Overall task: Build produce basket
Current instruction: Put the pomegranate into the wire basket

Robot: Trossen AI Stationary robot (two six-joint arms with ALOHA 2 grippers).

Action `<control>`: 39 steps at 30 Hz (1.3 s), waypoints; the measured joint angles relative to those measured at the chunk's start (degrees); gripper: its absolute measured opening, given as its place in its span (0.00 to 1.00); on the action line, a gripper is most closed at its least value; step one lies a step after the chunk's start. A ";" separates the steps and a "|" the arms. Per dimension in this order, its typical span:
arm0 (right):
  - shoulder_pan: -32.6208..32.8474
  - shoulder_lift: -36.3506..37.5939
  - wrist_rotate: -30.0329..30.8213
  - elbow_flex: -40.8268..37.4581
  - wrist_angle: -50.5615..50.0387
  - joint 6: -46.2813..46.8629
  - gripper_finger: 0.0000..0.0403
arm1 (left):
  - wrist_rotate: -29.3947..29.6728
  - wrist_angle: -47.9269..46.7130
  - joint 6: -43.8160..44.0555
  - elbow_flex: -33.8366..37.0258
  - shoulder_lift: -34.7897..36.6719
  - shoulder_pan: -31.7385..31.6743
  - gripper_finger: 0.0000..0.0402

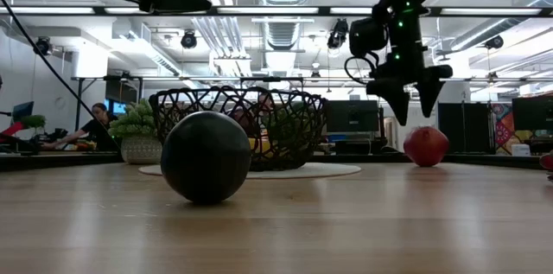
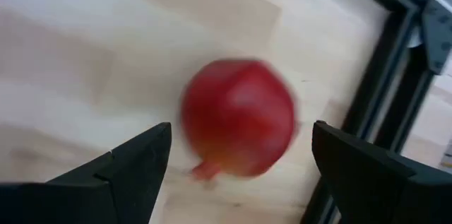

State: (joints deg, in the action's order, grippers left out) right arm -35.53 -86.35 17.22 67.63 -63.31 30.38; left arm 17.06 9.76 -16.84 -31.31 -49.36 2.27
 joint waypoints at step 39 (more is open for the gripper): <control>5.87 9.93 3.31 -9.41 2.27 11.22 0.81 | 0.20 0.09 -0.04 0.76 -0.01 0.02 0.00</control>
State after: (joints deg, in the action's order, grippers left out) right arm -29.67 -76.41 20.52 58.22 -61.04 41.59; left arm 17.26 9.85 -16.88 -30.55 -49.38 2.28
